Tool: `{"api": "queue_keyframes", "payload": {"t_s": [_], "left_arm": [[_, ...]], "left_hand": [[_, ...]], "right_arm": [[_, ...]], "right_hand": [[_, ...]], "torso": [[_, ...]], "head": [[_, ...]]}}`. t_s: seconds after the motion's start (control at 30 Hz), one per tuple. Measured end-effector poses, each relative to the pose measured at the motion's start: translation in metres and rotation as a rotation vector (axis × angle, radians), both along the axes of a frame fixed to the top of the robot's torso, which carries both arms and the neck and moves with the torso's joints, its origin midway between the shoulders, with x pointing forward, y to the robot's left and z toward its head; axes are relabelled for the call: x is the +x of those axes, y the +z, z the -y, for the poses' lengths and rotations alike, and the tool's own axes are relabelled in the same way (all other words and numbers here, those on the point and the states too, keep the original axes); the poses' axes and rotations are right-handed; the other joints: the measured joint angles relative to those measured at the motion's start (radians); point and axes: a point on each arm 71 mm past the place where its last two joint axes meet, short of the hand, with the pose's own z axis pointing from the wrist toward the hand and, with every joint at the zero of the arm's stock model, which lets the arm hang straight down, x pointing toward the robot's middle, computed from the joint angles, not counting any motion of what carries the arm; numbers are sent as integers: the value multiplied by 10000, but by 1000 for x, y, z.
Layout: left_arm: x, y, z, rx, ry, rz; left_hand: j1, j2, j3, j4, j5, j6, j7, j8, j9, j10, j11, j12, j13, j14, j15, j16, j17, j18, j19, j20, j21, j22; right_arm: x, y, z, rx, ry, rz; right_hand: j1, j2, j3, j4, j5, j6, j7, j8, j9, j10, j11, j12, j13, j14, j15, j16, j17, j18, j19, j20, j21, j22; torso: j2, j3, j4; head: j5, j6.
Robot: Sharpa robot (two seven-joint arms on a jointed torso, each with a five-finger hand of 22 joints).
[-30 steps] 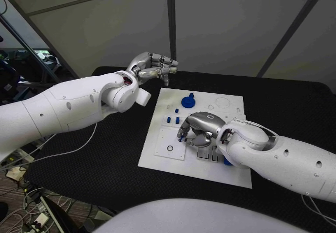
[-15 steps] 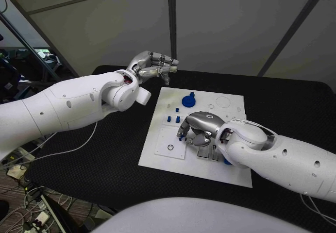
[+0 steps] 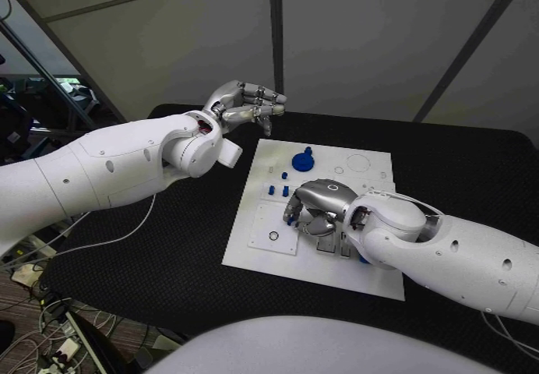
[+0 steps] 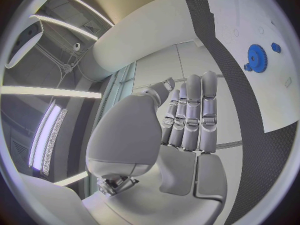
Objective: Assemble the parts on the task board
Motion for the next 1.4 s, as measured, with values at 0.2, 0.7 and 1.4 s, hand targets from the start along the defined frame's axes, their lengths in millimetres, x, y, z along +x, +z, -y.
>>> {"api": "queue_keyframes", "payload": {"t_s": [0.2,0.7,1.4], "left_arm": [[0,0,0,1,-11,-13],[0,0,0,11,-34,-67],[1,-3,-3,63,-30,-171]], "left_hand": [[0,0,0,0,0,0,0,0,1,0,0,0,0,0,0,0,1,0,0,0,0,-5],[0,-1,0,0,0,1,0,0,1,1,1,0,-1,0,0,8,2,0,0,0,-31,-4],[0,-1,0,0,0,1,0,0,2,3,2,0,-2,0,0,8,-6,0,0,0,-39,-2]], "right_arm": [[-2,-3,0,-168,63,68],[-3,-1,9,92,-19,411],[12,47,86,1245,-1662,942]], "right_hand": [[-484,-393,-104,102,-40,-1068,307,-311,-280,-1557,426,-342,-315,-17,370,-715,-895,1,-881,296,-802,-1050],[-517,-429,-298,50,-40,-1425,251,-311,-417,-2197,472,-222,-320,-59,412,-941,-1266,162,-1157,407,-1128,-1474],[-559,-475,-523,137,7,-1498,177,-311,-457,-2283,414,14,-293,-59,411,-1139,-1552,160,-1288,384,-1347,-1711]], "torso": [[-2,0,-1],[-4,12,-8],[-15,8,-30]], "head": [[1,-2],[-31,56],[-508,454]]}}
